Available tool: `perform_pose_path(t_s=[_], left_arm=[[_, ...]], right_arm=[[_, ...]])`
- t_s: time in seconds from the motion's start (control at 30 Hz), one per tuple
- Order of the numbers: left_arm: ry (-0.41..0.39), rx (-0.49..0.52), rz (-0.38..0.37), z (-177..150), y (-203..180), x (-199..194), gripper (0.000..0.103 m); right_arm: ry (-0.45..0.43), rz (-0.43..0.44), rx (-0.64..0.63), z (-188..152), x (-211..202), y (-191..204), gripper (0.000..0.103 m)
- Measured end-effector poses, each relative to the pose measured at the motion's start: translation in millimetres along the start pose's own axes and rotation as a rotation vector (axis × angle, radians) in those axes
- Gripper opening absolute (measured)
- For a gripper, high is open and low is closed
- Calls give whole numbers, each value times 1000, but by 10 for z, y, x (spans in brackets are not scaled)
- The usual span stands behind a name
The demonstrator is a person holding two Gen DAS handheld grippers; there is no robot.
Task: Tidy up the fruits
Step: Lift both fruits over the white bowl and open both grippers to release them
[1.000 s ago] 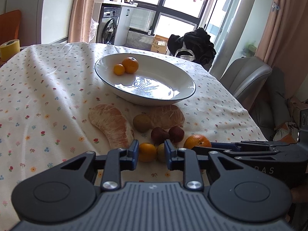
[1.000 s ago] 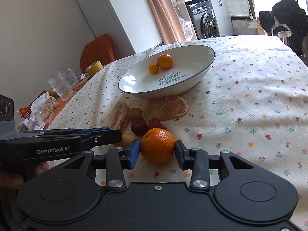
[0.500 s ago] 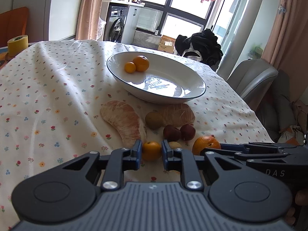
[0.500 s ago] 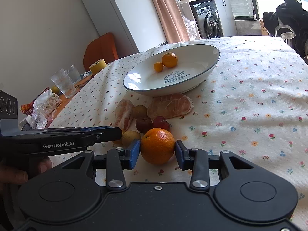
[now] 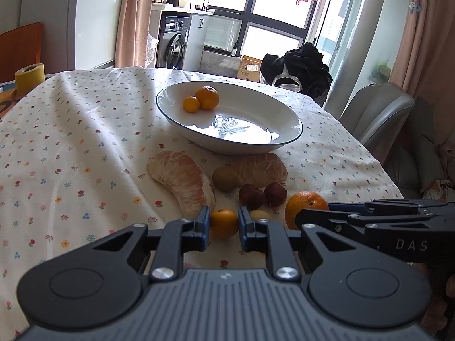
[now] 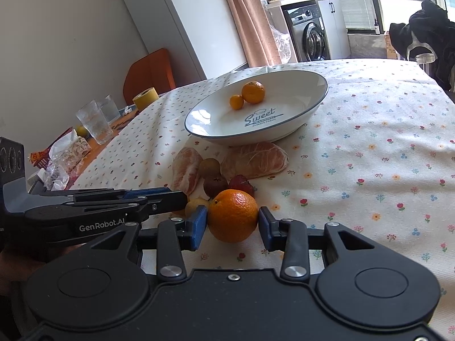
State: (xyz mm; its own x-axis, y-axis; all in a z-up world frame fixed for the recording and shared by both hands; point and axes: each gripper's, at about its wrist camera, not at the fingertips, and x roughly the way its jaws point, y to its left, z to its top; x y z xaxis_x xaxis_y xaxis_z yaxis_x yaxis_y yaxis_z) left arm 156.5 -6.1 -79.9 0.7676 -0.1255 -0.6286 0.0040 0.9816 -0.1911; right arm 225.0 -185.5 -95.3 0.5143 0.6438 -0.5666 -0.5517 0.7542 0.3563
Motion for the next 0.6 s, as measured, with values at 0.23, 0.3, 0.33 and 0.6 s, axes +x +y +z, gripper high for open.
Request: perform_pose_path(t_s=[0.23, 0.3, 0.33, 0.6], left_arm=[[-34, 0, -5, 71, -5, -139, 19], [-44, -1, -5, 103, 0, -168, 19], [-49, -2, -3, 119, 6, -179, 19], [-80, -3, 14, 278, 42, -217, 19]], right_arm=[[-24, -6, -6, 63, -63, 42, 37], [-30, -6, -10, 85, -71, 55, 37], [-34, -6, -13, 101, -74, 63, 37], [-62, -4, -28, 244, -71, 82, 37]])
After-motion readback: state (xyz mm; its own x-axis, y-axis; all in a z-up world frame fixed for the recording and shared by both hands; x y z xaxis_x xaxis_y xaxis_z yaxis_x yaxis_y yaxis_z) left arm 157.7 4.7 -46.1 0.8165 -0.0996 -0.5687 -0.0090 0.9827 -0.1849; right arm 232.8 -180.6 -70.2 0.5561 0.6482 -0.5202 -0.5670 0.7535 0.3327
